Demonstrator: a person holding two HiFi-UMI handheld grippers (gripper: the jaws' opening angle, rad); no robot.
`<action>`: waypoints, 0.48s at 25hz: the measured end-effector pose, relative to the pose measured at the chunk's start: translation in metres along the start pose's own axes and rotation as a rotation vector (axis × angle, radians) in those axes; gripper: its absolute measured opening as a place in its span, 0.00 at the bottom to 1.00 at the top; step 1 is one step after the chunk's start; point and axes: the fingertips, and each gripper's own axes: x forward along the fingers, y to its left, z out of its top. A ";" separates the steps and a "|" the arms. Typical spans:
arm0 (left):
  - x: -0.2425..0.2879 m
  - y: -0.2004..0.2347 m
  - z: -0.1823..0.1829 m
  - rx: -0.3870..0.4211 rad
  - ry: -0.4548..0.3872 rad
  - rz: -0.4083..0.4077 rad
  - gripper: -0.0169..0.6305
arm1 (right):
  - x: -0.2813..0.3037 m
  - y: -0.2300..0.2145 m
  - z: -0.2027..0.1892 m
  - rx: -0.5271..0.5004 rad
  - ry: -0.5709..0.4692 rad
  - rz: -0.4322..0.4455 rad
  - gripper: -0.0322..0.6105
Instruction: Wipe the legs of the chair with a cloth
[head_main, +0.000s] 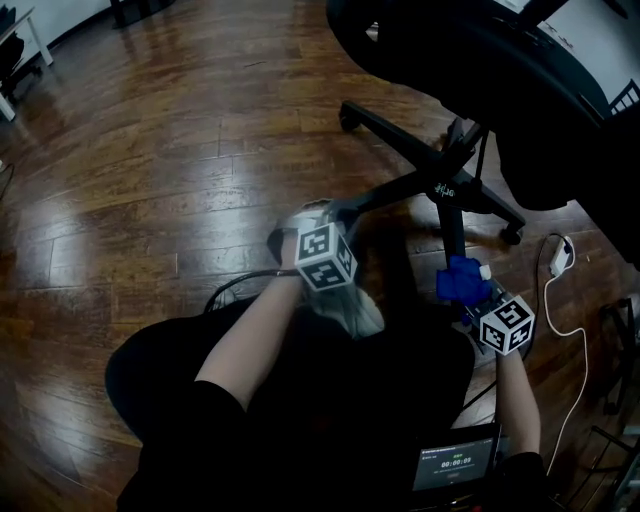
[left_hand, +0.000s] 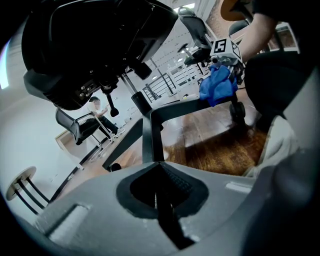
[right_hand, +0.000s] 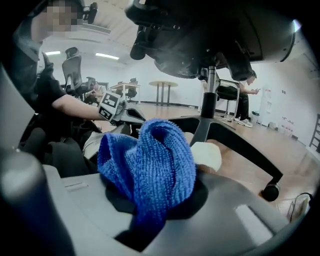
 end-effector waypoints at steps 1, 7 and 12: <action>0.000 0.001 0.000 0.001 -0.002 0.000 0.03 | 0.006 -0.007 0.007 0.001 -0.010 -0.008 0.16; 0.000 0.000 0.004 -0.010 -0.012 -0.002 0.03 | 0.057 -0.070 0.074 -0.039 -0.041 -0.118 0.16; -0.001 0.001 0.004 -0.010 -0.017 -0.005 0.03 | 0.089 -0.100 0.106 -0.093 -0.019 -0.201 0.17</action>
